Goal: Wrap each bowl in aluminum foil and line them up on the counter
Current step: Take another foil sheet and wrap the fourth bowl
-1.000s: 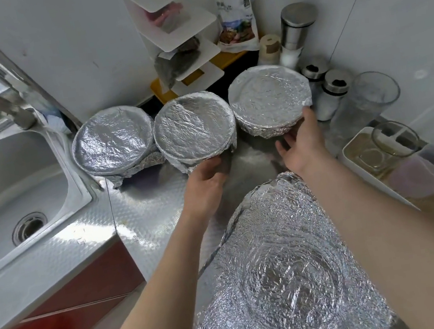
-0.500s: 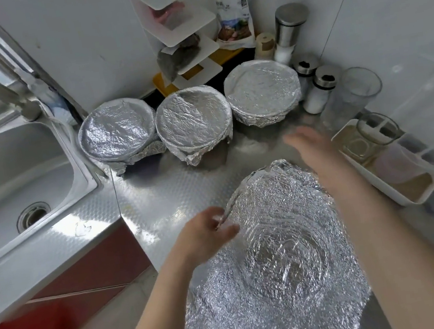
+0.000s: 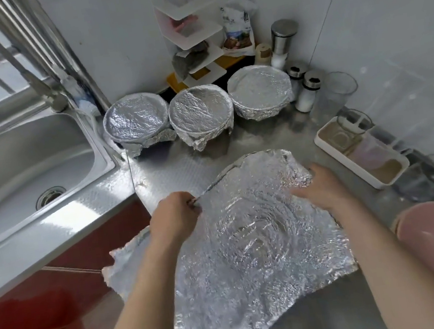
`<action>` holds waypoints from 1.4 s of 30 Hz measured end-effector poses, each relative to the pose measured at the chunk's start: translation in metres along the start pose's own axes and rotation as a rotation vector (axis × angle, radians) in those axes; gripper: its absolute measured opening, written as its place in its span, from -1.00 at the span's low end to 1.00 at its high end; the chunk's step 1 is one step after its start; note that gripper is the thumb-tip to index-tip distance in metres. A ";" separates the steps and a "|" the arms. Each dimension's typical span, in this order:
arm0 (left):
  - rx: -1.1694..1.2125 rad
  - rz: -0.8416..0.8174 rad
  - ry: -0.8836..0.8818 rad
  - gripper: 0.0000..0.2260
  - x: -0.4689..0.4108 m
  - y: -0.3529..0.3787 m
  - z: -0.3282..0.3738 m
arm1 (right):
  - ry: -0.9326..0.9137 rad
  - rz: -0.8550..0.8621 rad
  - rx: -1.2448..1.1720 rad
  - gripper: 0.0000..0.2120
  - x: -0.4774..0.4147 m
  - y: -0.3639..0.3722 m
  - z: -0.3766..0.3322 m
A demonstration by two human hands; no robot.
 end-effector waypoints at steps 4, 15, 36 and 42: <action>0.107 0.041 0.037 -0.83 -0.009 -0.031 0.009 | -0.079 0.226 -0.006 -0.45 0.028 -0.030 -0.029; 1.149 0.140 -0.329 -0.77 0.025 0.060 -0.036 | -0.479 0.259 0.381 -0.22 0.065 -0.007 -0.097; 0.100 -0.448 0.407 -0.53 0.137 0.099 0.002 | -0.231 -0.340 0.802 -0.17 0.122 0.098 0.060; 0.096 -0.424 0.458 -0.82 0.141 0.109 -0.001 | -0.223 -0.361 0.814 -0.16 0.122 0.097 0.062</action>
Point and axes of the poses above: each hand's wrist, its own x-axis away from the middle knuckle, its own y-axis out of the palm, z = x × y, the point moved 8 cm from there along -x, towards the middle knuckle, and after that the axes turned 3 degrees about -z, right-handed, at the moved point
